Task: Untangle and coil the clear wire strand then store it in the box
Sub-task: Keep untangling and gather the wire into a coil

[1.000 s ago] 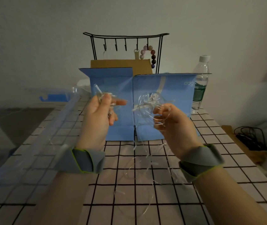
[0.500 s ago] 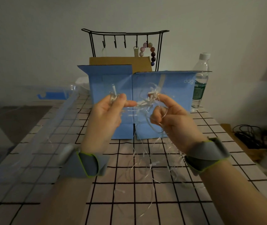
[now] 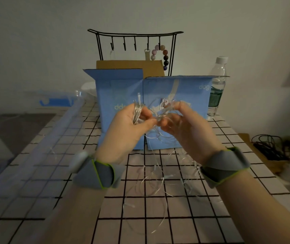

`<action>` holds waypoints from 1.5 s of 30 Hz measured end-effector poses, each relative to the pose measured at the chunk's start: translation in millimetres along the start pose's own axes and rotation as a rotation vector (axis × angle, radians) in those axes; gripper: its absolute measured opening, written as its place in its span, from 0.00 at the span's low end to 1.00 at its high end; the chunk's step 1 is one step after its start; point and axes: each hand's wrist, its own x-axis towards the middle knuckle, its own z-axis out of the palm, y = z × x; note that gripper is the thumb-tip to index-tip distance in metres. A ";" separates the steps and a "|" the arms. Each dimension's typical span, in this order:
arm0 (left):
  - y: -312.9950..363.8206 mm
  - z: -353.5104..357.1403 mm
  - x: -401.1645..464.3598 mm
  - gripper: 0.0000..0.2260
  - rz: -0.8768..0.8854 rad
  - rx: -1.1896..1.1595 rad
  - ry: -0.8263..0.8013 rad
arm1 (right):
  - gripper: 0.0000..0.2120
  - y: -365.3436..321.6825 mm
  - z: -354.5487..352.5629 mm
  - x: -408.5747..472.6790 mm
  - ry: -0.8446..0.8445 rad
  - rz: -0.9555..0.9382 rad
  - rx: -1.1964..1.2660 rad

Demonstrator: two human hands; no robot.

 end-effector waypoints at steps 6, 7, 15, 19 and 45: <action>-1.4 -1.7 -2.7 0.11 0.046 -0.016 0.009 | 0.09 -1.6 3.6 -0.9 0.159 0.015 0.053; -1.6 -2.3 -2.5 0.12 0.056 -0.018 0.015 | 0.08 -1.5 4.1 -0.4 0.201 0.028 0.069; -5.4 -7.6 -1.7 0.09 0.054 -0.207 0.162 | 0.14 1.5 -10.2 -0.9 0.355 0.184 -0.011; -9.8 -12.3 1.1 0.14 0.043 -0.167 0.181 | 0.13 0.5 -16.3 -6.5 0.192 0.260 -0.048; -17.0 10.6 -7.2 0.12 -0.115 0.187 0.162 | 0.08 24.7 5.2 -1.8 0.401 -0.191 -0.588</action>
